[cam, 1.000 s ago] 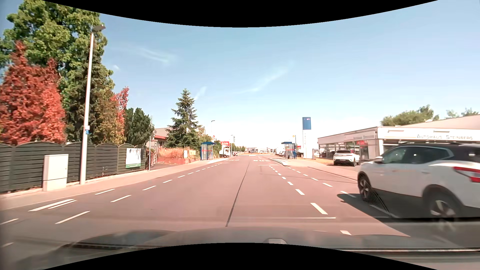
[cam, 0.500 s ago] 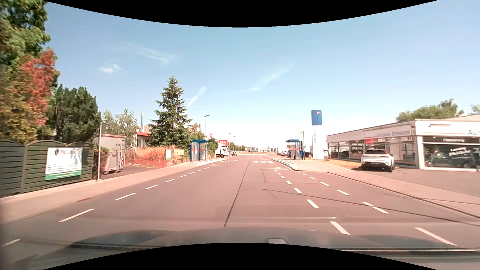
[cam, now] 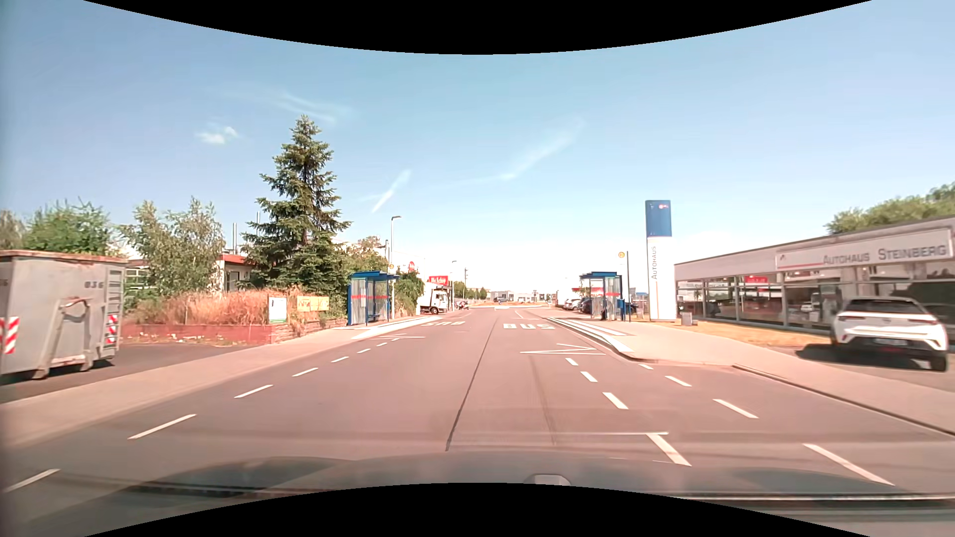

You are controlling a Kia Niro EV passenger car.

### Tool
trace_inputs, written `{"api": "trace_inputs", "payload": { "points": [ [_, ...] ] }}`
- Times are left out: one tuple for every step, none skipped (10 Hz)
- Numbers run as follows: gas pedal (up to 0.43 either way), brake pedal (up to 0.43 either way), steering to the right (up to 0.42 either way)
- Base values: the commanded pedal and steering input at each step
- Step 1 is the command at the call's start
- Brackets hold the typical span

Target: Follow the waypoints while adhering to traffic rules and regulations

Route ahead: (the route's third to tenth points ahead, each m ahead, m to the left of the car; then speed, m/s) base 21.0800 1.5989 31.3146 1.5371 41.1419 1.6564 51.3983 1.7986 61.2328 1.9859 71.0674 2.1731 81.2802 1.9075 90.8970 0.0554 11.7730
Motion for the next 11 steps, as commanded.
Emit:
{"api": "trace_inputs", "payload": {
  "points": [
    [0.079, 0.0, -0.004],
    [0.079, 0.0, -0.004],
    [0.079, 0.0, -0.004],
    [0.079, 0.0, -0.004],
    [0.079, 0.0, -0.004],
    [0.067, 0.0, -0.004],
    [0.059, 0.0, -0.004],
    [0.047, 0.0, -0.004],
    [0.039, 0.0, -0.005],
    [0.028, 0.0, -0.006],
    [0.02, 0.0, -0.006]
  ]
}}
